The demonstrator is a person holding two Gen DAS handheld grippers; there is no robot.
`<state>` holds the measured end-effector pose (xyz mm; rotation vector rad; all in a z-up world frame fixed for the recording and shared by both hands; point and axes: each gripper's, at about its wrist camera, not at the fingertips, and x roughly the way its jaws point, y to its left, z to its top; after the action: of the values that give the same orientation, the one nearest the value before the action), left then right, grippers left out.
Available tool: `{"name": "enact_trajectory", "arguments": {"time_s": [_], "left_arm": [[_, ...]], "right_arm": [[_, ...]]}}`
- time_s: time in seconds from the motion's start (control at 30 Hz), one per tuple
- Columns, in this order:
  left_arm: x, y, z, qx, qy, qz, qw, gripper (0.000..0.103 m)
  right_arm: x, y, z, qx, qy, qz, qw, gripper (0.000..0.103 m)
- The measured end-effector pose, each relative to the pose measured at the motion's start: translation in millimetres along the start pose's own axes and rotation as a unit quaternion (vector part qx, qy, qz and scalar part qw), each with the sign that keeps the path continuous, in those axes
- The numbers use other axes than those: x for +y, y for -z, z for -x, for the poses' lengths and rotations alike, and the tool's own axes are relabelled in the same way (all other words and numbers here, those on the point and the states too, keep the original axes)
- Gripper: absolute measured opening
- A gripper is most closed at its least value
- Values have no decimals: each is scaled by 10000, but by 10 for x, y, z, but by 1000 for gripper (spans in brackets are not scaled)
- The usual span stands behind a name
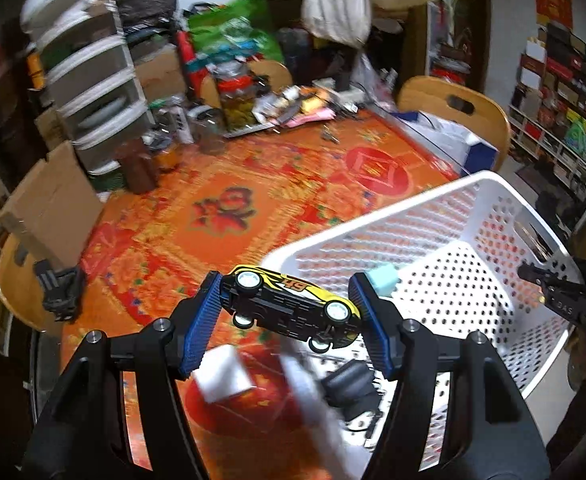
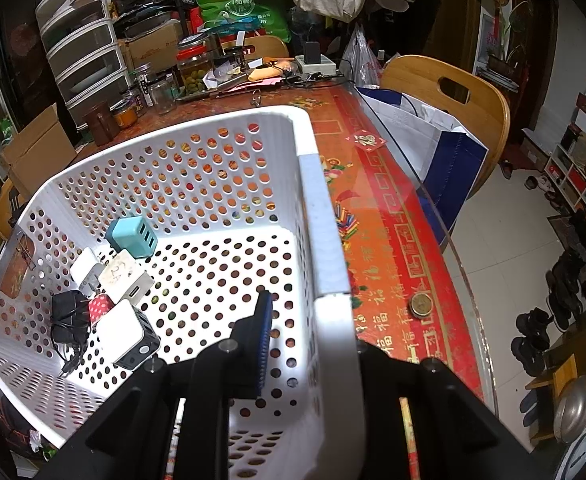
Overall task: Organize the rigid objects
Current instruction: 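Carry the toy car into the basket and open the left tool, then grasp the white rounded square charger with the left tool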
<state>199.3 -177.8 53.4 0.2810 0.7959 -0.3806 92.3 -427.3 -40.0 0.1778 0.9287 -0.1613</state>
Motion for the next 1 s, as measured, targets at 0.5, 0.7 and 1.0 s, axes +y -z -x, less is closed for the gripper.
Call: {"name": "enact_trajectory", "arguments": {"time_s": [0.5, 0.7, 1.0], "left_arm": [[-709, 156, -837, 1385, 470, -656, 9871, 62], [-788, 195, -938, 1690, 399, -884, 9808, 62], [-769, 204, -816, 1498, 594, -977, 9821, 85]], "right_arm": [[1, 6, -2, -20, -58, -8, 10000, 22], [-2, 11, -2, -16, -58, -7, 10000, 22], [-7, 11, -6, 1, -51, -8, 10000, 22]]}}
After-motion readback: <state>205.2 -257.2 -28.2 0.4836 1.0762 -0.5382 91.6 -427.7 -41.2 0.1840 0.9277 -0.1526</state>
